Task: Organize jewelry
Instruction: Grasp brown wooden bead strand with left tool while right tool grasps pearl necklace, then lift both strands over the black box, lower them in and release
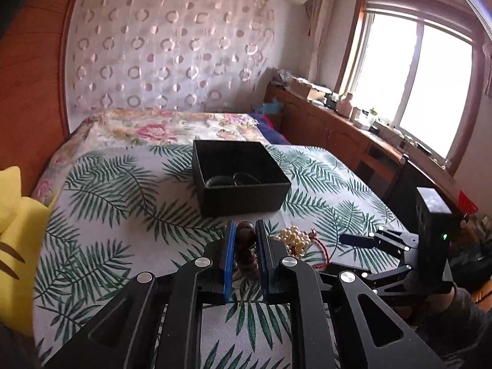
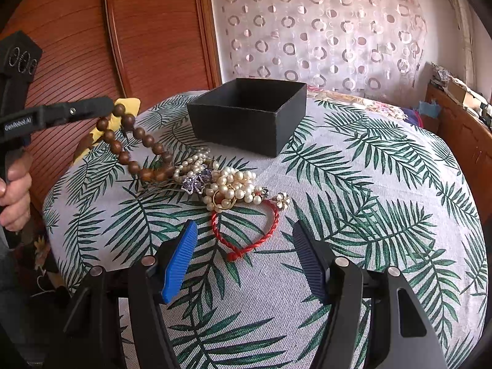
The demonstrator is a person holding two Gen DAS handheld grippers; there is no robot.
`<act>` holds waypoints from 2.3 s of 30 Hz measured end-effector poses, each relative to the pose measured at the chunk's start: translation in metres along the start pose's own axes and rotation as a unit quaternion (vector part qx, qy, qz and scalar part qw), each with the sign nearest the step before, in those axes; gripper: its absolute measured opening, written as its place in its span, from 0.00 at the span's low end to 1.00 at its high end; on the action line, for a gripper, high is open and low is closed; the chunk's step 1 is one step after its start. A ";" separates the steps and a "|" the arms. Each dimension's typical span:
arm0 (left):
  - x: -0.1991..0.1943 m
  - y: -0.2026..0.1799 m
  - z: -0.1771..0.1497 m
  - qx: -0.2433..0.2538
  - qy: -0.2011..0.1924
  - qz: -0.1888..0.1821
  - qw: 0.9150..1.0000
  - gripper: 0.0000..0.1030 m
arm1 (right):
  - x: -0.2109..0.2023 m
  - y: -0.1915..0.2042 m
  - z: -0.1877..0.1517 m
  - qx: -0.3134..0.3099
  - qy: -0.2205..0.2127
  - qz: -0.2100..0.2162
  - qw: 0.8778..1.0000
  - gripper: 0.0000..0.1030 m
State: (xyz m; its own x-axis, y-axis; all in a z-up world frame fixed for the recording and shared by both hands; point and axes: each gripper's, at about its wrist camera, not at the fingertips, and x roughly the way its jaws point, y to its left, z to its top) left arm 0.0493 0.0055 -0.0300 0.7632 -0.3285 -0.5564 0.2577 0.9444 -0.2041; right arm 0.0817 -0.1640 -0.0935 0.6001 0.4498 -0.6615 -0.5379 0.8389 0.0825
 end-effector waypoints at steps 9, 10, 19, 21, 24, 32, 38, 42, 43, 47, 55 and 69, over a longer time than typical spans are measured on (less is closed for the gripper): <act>-0.017 0.006 0.005 0.000 -0.022 0.009 1.000 0.12 | 0.001 0.002 0.000 -0.007 0.003 -0.004 1.000 0.65; -0.018 0.007 0.005 0.000 -0.023 0.010 1.000 0.12 | 0.001 0.003 0.000 -0.010 0.005 -0.005 1.000 0.65; -0.012 0.019 -0.004 -0.013 -0.015 0.012 1.000 0.12 | 0.010 0.011 0.020 -0.027 0.015 0.019 0.999 0.45; -0.011 0.021 -0.005 -0.014 -0.015 0.012 1.000 0.12 | 0.013 0.014 0.025 -0.032 0.018 0.019 0.999 0.39; -0.012 0.022 -0.007 -0.017 -0.015 0.011 1.000 0.12 | 0.023 0.015 0.031 -0.043 0.030 0.021 0.998 0.34; -0.011 0.022 -0.007 -0.017 -0.014 0.012 1.000 0.12 | 0.040 0.013 0.036 -0.066 0.052 0.002 0.996 0.29; -0.011 0.024 -0.009 -0.019 -0.014 0.012 1.000 0.12 | 0.031 0.008 0.039 -0.060 0.033 0.006 0.998 0.08; -0.008 0.026 -0.011 -0.018 -0.014 0.010 1.000 0.12 | 0.023 0.006 0.046 -0.059 0.019 0.010 0.998 0.08; -0.007 0.026 -0.011 -0.017 -0.014 0.010 1.000 0.12 | 0.020 0.006 0.048 -0.059 0.016 0.012 0.998 0.08; -0.004 0.025 -0.007 -0.014 -0.018 0.009 1.000 0.12 | 0.006 0.005 0.061 -0.058 -0.008 0.014 0.998 0.08; -0.007 0.015 0.018 0.003 -0.035 0.004 0.999 0.12 | -0.029 0.007 0.091 -0.071 -0.053 0.007 0.996 0.08; 0.002 -0.004 0.062 0.036 -0.055 0.000 0.998 0.12 | -0.059 0.008 0.136 -0.103 -0.100 -0.016 0.990 0.08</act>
State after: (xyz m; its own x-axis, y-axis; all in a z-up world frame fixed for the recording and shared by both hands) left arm 0.0870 0.0022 0.0197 0.8229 -0.3286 -0.4635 0.2962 0.9443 -0.1435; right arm 0.1224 -0.1419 0.0480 0.7123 0.4932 -0.4993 -0.6143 0.7822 -0.1038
